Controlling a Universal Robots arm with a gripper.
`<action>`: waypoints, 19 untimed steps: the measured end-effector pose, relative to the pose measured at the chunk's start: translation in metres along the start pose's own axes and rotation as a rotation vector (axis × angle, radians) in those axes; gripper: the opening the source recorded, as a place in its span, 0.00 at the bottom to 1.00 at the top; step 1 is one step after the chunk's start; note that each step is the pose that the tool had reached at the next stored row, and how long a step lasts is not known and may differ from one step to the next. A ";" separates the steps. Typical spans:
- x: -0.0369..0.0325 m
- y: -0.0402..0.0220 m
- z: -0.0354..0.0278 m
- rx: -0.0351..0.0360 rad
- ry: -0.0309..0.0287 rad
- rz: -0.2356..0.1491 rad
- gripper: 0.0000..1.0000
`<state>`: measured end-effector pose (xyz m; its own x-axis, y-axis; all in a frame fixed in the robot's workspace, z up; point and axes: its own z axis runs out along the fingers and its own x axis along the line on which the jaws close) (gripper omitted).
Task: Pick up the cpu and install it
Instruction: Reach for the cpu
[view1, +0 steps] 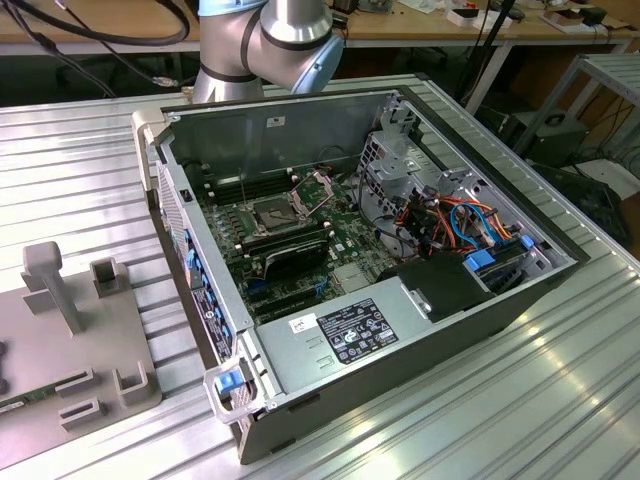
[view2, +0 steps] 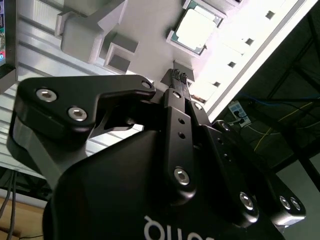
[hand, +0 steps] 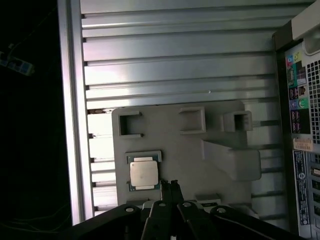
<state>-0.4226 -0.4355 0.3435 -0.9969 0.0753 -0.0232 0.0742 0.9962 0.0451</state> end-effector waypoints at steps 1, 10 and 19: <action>0.0000 0.0000 0.0007 0.0000 0.0001 0.000 0.11; 0.0000 -0.0001 0.0025 0.0000 0.0000 0.000 0.11; 0.0004 -0.0002 0.0043 -0.0001 -0.0002 0.000 0.11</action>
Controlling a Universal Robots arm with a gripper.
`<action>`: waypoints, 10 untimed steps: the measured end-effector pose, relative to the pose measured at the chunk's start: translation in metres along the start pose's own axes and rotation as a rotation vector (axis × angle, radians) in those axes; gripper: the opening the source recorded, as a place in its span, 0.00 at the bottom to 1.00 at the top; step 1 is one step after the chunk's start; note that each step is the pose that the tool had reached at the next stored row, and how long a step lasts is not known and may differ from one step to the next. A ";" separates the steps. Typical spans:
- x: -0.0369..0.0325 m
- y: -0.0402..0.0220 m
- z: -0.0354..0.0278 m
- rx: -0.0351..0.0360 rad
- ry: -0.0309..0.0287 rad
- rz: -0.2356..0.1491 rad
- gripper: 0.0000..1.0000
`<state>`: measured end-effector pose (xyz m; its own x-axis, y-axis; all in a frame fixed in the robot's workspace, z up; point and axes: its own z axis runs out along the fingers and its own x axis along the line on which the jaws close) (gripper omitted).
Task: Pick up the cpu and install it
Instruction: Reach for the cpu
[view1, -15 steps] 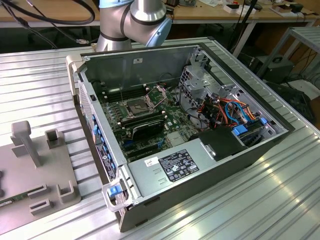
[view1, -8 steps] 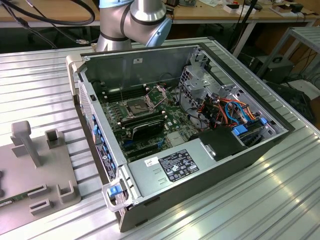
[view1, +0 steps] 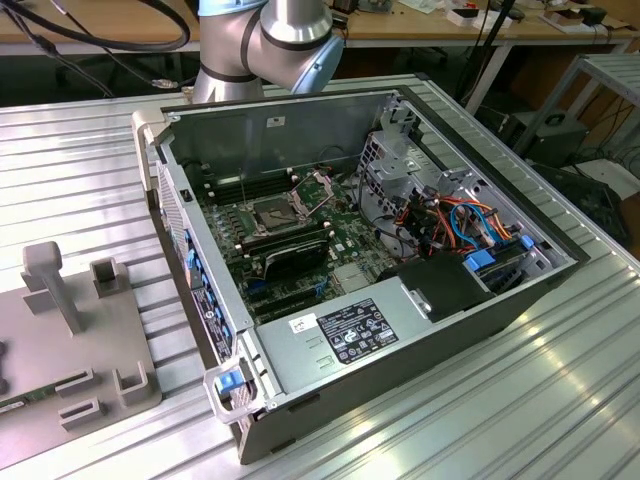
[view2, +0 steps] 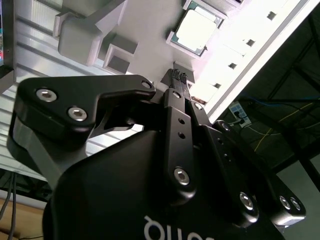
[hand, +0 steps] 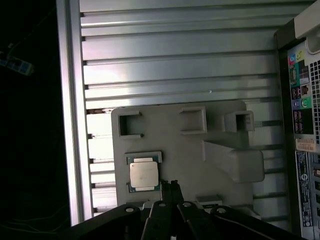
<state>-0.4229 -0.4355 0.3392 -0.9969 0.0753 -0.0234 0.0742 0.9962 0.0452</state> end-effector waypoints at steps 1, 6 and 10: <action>0.0003 -0.0001 0.0013 0.0001 0.0001 0.000 0.11; 0.0030 -0.0004 0.0052 0.0001 0.0002 0.000 0.11; 0.0046 -0.0006 0.0059 0.0001 0.0002 0.000 0.11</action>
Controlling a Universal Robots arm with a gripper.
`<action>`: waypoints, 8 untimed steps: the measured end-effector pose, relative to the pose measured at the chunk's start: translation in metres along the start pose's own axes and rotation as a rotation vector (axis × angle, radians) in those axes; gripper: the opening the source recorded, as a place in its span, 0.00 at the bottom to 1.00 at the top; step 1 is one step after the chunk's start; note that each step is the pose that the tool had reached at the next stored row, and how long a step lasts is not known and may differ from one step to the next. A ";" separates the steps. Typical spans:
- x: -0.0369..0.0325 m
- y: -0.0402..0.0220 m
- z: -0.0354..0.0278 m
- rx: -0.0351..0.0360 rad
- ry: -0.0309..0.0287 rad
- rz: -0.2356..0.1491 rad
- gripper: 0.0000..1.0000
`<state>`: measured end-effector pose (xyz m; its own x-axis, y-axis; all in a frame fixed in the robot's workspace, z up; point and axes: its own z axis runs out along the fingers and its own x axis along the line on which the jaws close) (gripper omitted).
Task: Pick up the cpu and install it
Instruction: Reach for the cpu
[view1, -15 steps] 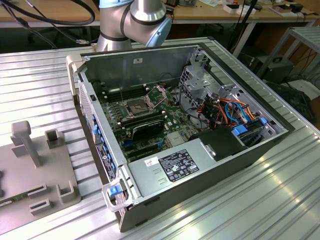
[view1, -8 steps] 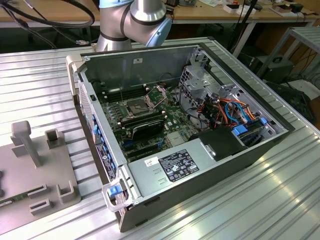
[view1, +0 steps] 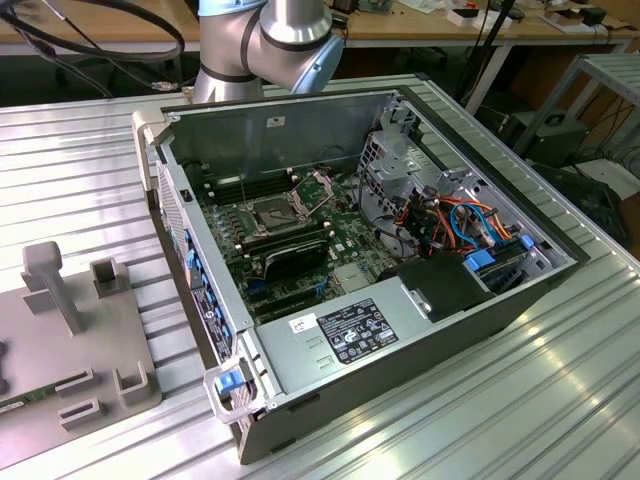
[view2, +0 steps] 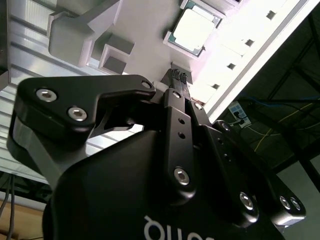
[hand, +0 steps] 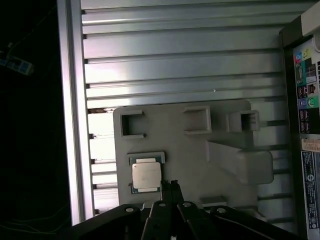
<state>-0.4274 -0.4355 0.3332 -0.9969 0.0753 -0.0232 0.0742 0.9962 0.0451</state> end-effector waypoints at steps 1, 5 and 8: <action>0.0002 0.0000 0.0000 0.0000 0.0000 0.000 0.11; 0.0014 -0.0001 0.0003 0.0000 0.0000 0.000 0.11; 0.0018 -0.0002 0.0005 0.0000 0.0000 0.000 0.11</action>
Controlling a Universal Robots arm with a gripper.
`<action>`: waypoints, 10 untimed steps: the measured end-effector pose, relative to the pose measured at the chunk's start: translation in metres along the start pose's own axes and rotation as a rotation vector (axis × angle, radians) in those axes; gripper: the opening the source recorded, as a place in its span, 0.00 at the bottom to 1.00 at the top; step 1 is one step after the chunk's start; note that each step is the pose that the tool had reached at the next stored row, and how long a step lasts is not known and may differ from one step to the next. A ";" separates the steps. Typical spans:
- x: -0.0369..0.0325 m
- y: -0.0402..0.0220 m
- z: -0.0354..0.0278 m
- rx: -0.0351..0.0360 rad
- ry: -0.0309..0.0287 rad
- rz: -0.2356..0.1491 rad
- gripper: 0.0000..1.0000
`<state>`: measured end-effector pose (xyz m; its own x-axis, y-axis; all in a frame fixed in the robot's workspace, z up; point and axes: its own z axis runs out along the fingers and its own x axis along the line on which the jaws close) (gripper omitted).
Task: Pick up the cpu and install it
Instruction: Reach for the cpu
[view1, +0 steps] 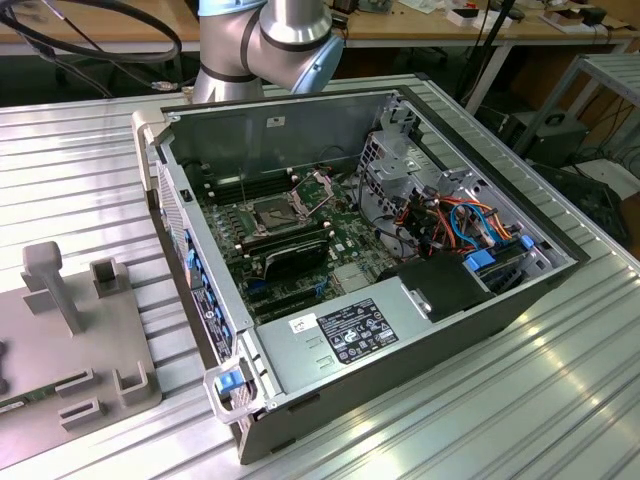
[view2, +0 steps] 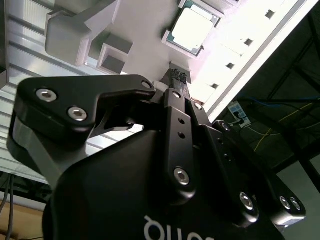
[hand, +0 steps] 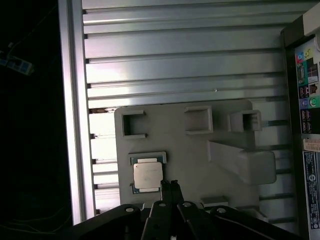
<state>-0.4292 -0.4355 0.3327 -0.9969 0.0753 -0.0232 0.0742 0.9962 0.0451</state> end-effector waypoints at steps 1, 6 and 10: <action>0.0000 0.0000 0.0000 0.0000 0.0000 0.000 0.11; 0.0001 0.0000 0.0000 0.0000 0.0001 0.000 0.11; 0.0011 0.0000 0.0001 0.0001 0.0002 0.000 0.11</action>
<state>-0.4303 -0.4355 0.3325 -0.9969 0.0755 -0.0230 0.0744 0.9962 0.0450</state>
